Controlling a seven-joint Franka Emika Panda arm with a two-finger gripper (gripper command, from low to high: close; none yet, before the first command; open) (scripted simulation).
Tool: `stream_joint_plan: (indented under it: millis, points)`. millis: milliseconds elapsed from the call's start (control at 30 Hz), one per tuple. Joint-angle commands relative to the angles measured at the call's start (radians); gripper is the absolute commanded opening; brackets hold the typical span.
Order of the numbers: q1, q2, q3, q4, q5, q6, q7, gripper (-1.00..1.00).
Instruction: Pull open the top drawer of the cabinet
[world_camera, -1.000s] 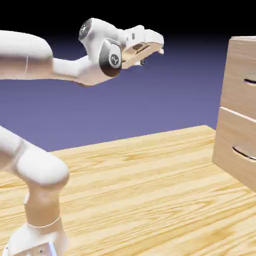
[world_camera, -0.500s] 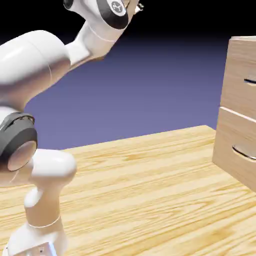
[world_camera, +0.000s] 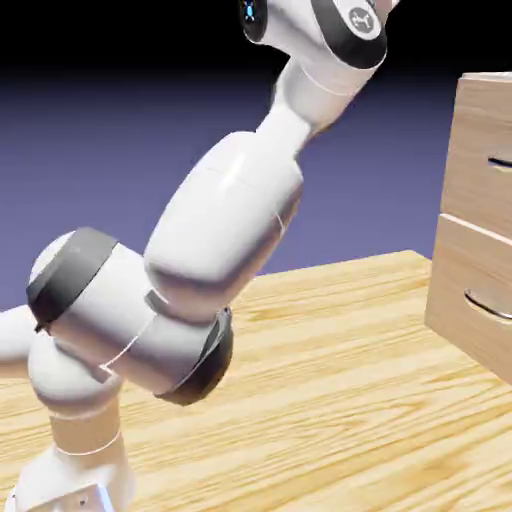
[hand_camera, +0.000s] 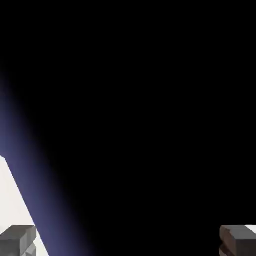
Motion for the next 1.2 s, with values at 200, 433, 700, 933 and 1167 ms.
stream_joint_plan:
  millis: [200,433,700,933,1167]
  points:
    - [0.254,-0.108,-0.132,0.161,-0.294,-0.053,-0.055,0.00]
    - [0.507,-0.215,-0.264,0.323,-0.588,-0.107,-0.111,0.00]
    - [0.737,-0.302,-0.368,0.491,-0.824,-0.136,-0.169,0.00]
    - [0.885,-0.290,-0.343,0.745,-0.791,-0.036,-0.261,0.00]
    - [0.974,-0.282,-0.327,0.897,-0.771,0.024,-0.316,-1.00]
